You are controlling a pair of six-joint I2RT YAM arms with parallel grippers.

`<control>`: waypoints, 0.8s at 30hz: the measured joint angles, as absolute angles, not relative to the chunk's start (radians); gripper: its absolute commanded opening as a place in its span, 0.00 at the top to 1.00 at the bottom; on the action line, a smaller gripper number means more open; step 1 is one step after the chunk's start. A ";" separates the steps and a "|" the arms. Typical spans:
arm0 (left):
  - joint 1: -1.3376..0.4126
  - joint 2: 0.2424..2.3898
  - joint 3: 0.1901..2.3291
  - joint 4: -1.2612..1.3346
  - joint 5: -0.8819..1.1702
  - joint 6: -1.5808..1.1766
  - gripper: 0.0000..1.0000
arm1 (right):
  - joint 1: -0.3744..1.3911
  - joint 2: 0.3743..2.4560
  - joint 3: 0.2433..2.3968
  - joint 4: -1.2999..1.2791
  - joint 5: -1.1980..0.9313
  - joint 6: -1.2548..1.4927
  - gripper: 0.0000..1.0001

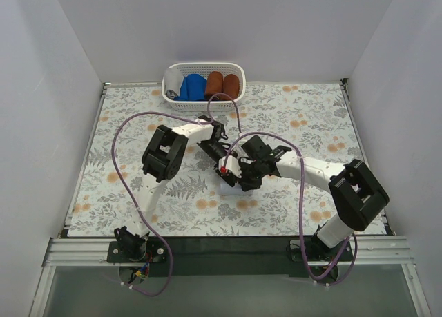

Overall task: Roll the towels
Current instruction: Roll the towel

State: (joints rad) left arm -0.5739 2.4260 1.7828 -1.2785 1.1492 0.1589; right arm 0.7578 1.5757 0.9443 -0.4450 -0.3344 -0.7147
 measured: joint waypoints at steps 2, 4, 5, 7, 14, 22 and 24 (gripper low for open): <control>-0.570 2.426 1.774 -1.271 1.150 0.146 0.69 | 0.762 1.582 0.940 -0.434 -0.331 -0.721 0.99; -0.564 2.411 1.747 -1.238 1.154 0.124 0.62 | 0.761 1.584 0.939 -0.429 -0.336 -0.725 0.99; -0.559 2.391 1.716 -1.198 1.154 0.112 0.60 | 0.761 1.585 0.939 -0.427 -0.343 -0.731 0.99; -0.547 2.323 1.621 -1.099 1.148 0.083 0.55 | 0.760 1.588 0.939 -0.424 -0.363 -0.745 0.99; -0.465 1.983 1.243 -0.691 0.948 -0.070 0.43 | 0.732 1.657 0.988 -0.435 -0.501 -0.779 0.99; -0.357 1.626 1.020 -0.417 0.628 -0.174 0.35 | 0.651 1.839 1.159 -0.610 -0.720 -0.785 0.99; -0.356 1.552 0.974 -0.382 0.585 -0.176 0.34 | 0.628 1.913 1.224 -0.680 -0.799 -0.788 0.99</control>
State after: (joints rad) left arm -0.3565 1.5517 0.9737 -0.3820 0.5846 -0.1761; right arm 0.6281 1.9129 1.2240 -0.6800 -0.7994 -0.7883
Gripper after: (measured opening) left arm 0.648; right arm 0.081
